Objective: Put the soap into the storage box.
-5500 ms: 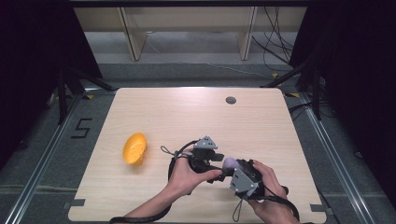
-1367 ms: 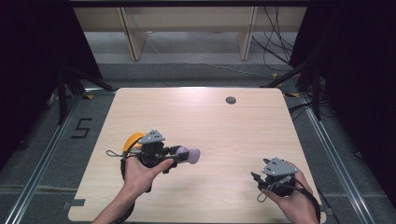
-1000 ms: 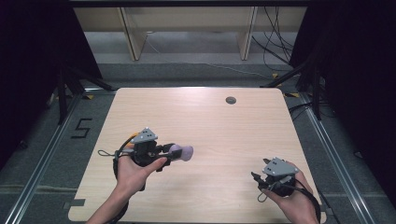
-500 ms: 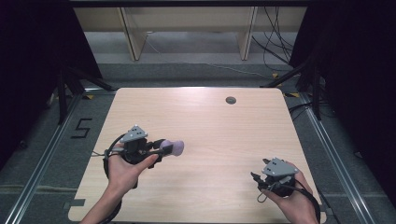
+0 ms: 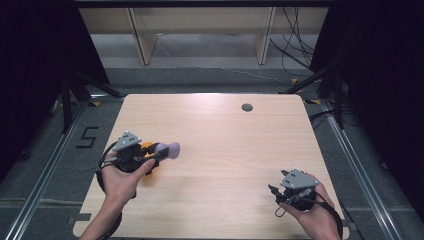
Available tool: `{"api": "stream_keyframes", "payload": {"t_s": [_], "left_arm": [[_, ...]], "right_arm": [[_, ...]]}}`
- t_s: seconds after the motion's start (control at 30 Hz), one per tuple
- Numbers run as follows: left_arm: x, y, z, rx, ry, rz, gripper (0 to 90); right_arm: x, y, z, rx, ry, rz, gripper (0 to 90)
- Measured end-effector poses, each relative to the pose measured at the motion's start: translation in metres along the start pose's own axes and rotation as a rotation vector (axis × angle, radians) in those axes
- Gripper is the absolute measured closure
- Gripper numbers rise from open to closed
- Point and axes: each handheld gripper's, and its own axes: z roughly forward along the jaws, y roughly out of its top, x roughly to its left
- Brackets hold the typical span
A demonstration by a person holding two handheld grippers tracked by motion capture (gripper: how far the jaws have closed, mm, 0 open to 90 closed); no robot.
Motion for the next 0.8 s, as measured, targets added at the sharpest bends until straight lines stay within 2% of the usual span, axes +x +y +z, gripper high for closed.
{"api": "stream_keyframes", "payload": {"t_s": [0.03, 0.07, 0.1, 0.13, 0.27, 0.37, 0.4, 0.43, 0.47, 0.5, 0.67, 0.7, 0.8], "left_arm": [[0.003, -0.001, -0.001, -0.004, 0.021, 0.0, 59.0], [0.003, -0.001, -0.001, -0.004, 0.021, 0.0, 59.0], [0.011, -0.003, -0.004, -0.011, 0.071, -0.001, 59.0], [0.015, -0.004, -0.005, -0.013, 0.091, -0.008, 59.0], [0.03, -0.012, -0.006, -0.026, 0.154, -0.049, 58.9], [0.04, -0.019, -0.004, -0.018, 0.202, -0.064, 58.9], [0.04, -0.019, -0.004, -0.018, 0.202, -0.064, 58.9], [0.045, -0.024, -0.001, -0.003, 0.252, -0.066, 58.9], [0.045, -0.024, -0.001, -0.003, 0.252, -0.066, 58.9], [0.051, -0.03, 0.002, -0.004, 0.283, -0.073, 58.9], [0.056, -0.04, 0.008, 0.004, 0.304, -0.087, 58.8], [0.056, -0.045, 0.013, 0.007, 0.319, -0.083, 58.8], [0.058, -0.052, 0.017, 0.008, 0.318, -0.093, 58.7]], "right_arm": [[0.0, 0.0, 0.0, -0.001, 0.0, -0.001, 38.8], [0.0, 0.0, 0.0, -0.001, 0.0, -0.001, 38.8], [0.0, 0.0, 0.0, -0.001, 0.0, -0.002, 38.8], [0.0, 0.0, 0.0, 0.001, 0.0, 0.0, 38.8], [0.0, 0.0, 0.001, 0.002, -0.001, -0.002, 38.8], [0.0, 0.0, 0.001, 0.002, 0.002, -0.005, 38.8], [0.0, 0.0, 0.001, 0.003, 0.004, -0.006, 38.8], [0.0, 0.0, 0.002, 0.004, 0.004, -0.007, 38.8], [0.0, 0.0, 0.002, 0.006, 0.004, -0.006, 38.8], [0.0, 0.0, 0.001, 0.007, 0.006, -0.01, 38.8], [0.0, 0.0, 0.002, 0.007, 0.004, -0.004, 38.7], [0.001, 0.0, 0.002, 0.008, 0.007, -0.003, 38.8], [0.002, 0.0, 0.003, 0.004, 0.007, -0.011, 38.8]]}}
